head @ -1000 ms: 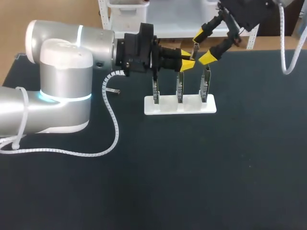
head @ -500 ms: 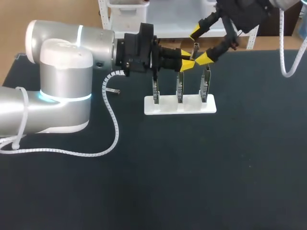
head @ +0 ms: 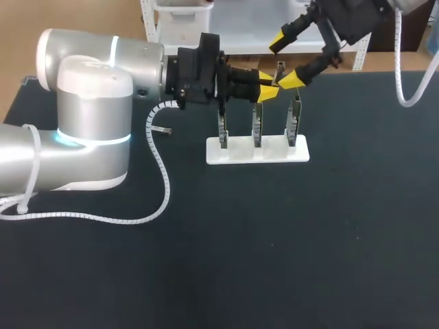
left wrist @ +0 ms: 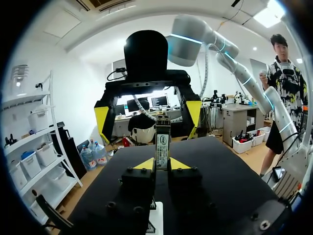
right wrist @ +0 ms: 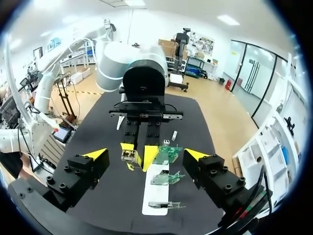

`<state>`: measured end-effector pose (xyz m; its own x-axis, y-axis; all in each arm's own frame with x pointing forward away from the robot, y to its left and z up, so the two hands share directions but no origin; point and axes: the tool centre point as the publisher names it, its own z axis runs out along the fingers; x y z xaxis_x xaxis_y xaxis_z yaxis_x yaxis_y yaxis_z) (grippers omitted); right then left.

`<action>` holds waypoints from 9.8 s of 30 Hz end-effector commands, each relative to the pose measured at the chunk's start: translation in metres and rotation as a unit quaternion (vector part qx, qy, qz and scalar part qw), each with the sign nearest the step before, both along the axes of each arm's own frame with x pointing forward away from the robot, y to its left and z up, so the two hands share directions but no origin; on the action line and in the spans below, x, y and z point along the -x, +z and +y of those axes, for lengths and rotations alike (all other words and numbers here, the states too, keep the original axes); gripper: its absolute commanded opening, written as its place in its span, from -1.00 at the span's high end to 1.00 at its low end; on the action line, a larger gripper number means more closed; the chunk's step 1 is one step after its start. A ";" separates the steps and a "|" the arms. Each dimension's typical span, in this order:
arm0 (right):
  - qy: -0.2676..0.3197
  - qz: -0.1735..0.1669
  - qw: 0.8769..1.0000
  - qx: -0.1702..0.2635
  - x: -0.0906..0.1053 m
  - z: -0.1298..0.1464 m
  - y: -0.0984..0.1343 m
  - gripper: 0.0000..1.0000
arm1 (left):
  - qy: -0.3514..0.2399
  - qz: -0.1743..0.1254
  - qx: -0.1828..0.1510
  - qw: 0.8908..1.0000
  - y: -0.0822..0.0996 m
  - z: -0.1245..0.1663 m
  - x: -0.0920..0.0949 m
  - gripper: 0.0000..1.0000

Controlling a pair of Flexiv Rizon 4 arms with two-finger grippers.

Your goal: Pick up the optical module with the left hand, and insert it into the network port with the right hand.

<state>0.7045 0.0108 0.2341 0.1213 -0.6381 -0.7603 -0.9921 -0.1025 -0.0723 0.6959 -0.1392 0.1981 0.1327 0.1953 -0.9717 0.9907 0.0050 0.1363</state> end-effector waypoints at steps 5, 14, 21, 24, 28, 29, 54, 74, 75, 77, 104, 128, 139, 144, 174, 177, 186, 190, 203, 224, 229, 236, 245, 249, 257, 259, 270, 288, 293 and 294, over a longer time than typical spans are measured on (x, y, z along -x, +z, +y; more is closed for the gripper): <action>0.011 0.009 1.000 -0.009 -0.006 0.005 -0.002 -1.00 | -0.003 0.001 -0.002 1.000 0.001 0.000 -0.003 1.00; 0.020 0.020 0.999 -0.028 -0.005 0.008 -0.004 -1.00 | -0.003 0.001 -0.002 1.000 0.001 0.000 -0.003 1.00; 0.020 0.020 0.999 -0.028 -0.005 0.008 -0.004 -1.00 | -0.003 0.001 -0.002 1.000 0.001 0.000 -0.003 1.00; 0.020 0.020 0.999 -0.028 -0.005 0.008 -0.004 -1.00 | -0.003 0.001 -0.002 1.000 0.001 0.000 -0.003 1.00; 0.020 0.020 0.999 -0.028 -0.005 0.008 -0.004 -1.00 | -0.003 0.001 -0.002 1.000 0.001 0.000 -0.003 1.00; 0.020 0.020 0.999 -0.028 -0.005 0.008 -0.004 -1.00 | -0.003 0.001 -0.002 1.000 0.001 0.000 -0.003 1.00; 0.020 0.020 0.999 -0.028 -0.005 0.008 -0.004 1.00 | -0.003 0.001 -0.002 1.000 0.001 0.000 -0.003 1.00; 0.020 0.020 0.999 -0.028 -0.005 0.008 -0.004 1.00 | -0.003 0.001 -0.002 1.000 0.001 0.000 -0.003 -1.00; 0.020 0.020 0.999 -0.028 -0.005 0.008 -0.004 1.00 | -0.003 0.001 -0.002 1.000 0.001 0.000 -0.003 -1.00; 0.020 0.020 0.999 -0.028 -0.005 0.008 -0.004 1.00 | -0.003 0.001 -0.002 1.000 0.001 0.000 -0.003 -1.00; 0.020 0.020 0.999 -0.028 -0.005 0.008 -0.004 1.00 | -0.025 -0.007 -0.118 0.993 0.015 0.018 -0.022 -1.00; 0.020 0.020 0.999 -0.028 -0.005 0.008 -0.004 1.00 | -0.010 0.013 -0.199 0.980 0.009 0.067 -0.050 -1.00; 0.020 0.020 0.999 -0.028 -0.005 0.008 -0.004 1.00 | -0.004 0.009 -0.196 0.980 0.008 0.072 -0.058 -1.00; 0.020 0.020 0.999 -0.028 -0.005 0.008 -0.004 1.00 | -0.004 0.009 -0.196 0.980 0.008 0.072 -0.058 -1.00; 0.023 0.105 0.994 -0.012 -0.014 0.014 -0.042 1.00 | -0.004 0.009 -0.196 0.980 0.008 0.072 -0.058 -1.00; 0.027 0.110 0.994 -0.013 -0.015 0.015 -0.044 1.00 | -0.004 0.009 -0.196 0.980 0.008 0.072 -0.058 -1.00; 0.035 0.121 0.992 -0.015 -0.016 0.017 -0.052 1.00 | -0.004 0.009 -0.196 0.980 0.008 0.072 -0.058 -1.00; 0.034 0.124 0.992 -0.013 -0.016 0.017 -0.052 1.00 | -0.004 0.009 -0.196 0.980 0.008 0.072 -0.058 -1.00; 0.044 0.140 0.989 0.010 -0.016 0.022 -0.050 1.00 | -0.004 0.009 -0.196 0.980 0.008 0.072 -0.058 -1.00; 0.039 0.154 0.987 0.023 -0.013 0.018 -0.057 1.00 | -0.004 0.009 -0.196 0.980 0.008 0.072 -0.058 -1.00; 0.038 0.146 0.988 0.025 -0.016 0.018 -0.052 1.00 | -0.004 0.009 -0.196 0.980 0.008 0.072 -0.058 -1.00; 0.042 0.149 0.988 0.027 -0.022 0.017 -0.056 1.00 | -0.004 0.009 -0.196 0.980 0.008 0.072 -0.058 -1.00; 0.049 0.145 0.988 0.029 -0.031 0.019 -0.053 1.00 | -0.004 0.009 -0.196 0.980 0.008 0.072 -0.058 -1.00; 0.054 0.147 0.987 0.029 -0.032 0.021 -0.054 1.00 | -0.004 0.009 -0.196 0.980 0.008 0.072 -0.058 -1.00; 0.055 0.154 0.986 0.025 -0.031 0.022 -0.060 1.00 | -0.004 0.009 -0.196 0.980 0.008 0.072 -0.058 -1.00; 0.054 0.156 0.986 0.024 -0.030 0.021 -0.061 1.00 | -0.004 0.009 -0.196 0.980 0.008 0.072 -0.058 -1.00; 0.054 0.161 0.985 0.022 -0.031 0.023 -0.065 1.00 | -0.004 0.009 -0.196 0.980 0.008 0.072 -0.058 -1.00; 0.058 0.157 0.986 0.027 -0.038 0.023 -0.060 1.00 | -0.004 0.009 -0.196 0.980 0.008 0.072 -0.058 -1.00; 0.062 0.161 0.985 0.030 -0.044 0.023 -0.065 1.00 | -0.004 0.009 -0.196 0.980 0.008 0.072 -0.058 -1.00; 0.063 0.161 0.984 0.030 -0.044 0.023 -0.066 1.00 | -0.004 0.009 -0.196 0.980 0.008 0.072 -0.058 -1.00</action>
<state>0.7424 0.0331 0.1695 -0.0380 -0.6795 -0.7327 -0.9460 -0.2117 0.2454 0.7525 -0.0660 0.2053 0.1221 0.5481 -0.8274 0.9923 -0.0500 0.1133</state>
